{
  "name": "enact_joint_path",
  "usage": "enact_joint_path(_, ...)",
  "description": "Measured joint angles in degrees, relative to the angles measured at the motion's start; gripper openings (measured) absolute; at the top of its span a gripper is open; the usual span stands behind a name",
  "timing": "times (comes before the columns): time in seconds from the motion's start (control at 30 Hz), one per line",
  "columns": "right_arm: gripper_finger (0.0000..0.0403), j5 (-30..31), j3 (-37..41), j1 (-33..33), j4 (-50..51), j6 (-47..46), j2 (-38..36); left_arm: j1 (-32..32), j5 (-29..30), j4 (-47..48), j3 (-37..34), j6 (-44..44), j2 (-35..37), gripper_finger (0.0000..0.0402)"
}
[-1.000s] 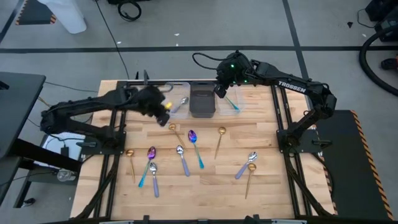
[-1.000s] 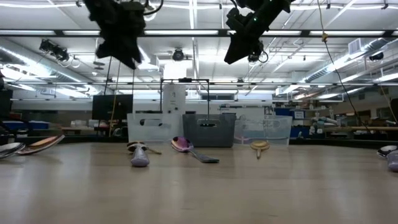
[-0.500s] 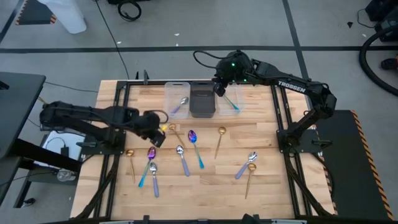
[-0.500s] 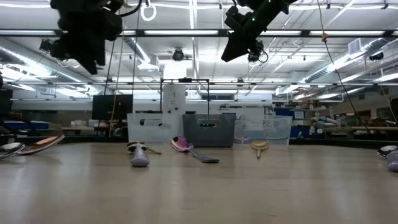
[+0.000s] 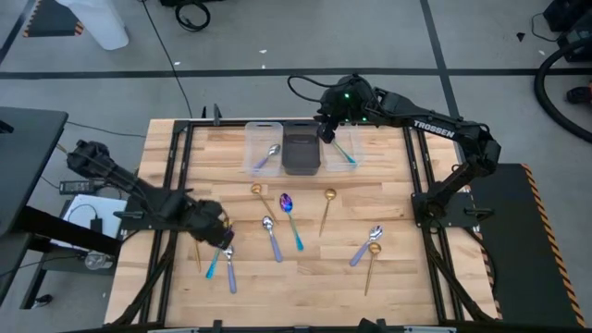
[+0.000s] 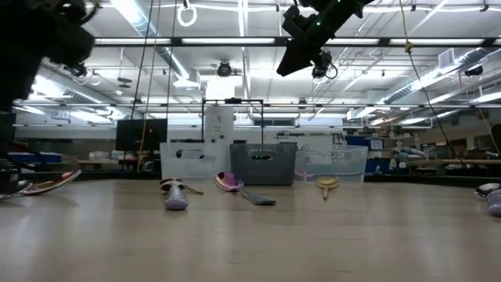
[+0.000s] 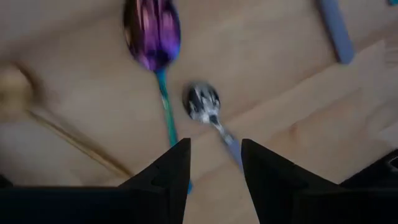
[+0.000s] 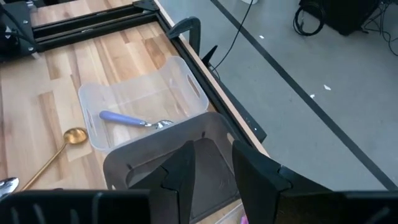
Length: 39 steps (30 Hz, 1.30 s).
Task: Sort silverware by color (type)
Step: Put the bottom left purple spoon into the left transparent bin
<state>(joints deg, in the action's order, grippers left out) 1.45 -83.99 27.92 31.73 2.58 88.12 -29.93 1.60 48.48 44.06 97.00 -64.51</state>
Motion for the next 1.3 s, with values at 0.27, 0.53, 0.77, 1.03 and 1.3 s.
enact_joint_path(0.27,0.0117,0.0,0.0,0.0,-0.1,0.1,0.0,-6.8,-0.3,-17.9,-4.3,19.2,-3.0,0.0150)
enact_joint_path(0.53,0.0117,-3.7,0.0,0.0,-1.3,0.1,0.0,-7.3,-6.7,-21.9,-3.4,26.2,-12.1,0.0150)
enact_joint_path(0.77,0.0117,-4.5,0.0,0.0,-1.5,0.2,0.0,-6.8,-7.2,-16.4,3.0,27.7,-19.9,0.0133)
enact_joint_path(1.03,0.0117,-6.0,0.0,0.0,-1.7,0.9,0.0,-6.5,-8.8,-15.5,7.7,29.3,-28.2,0.0119)
enact_joint_path(1.3,0.0117,-7.3,0.0,0.1,-1.7,1.1,0.0,-6.0,-9.8,-15.4,8.6,29.9,-31.6,0.0119)
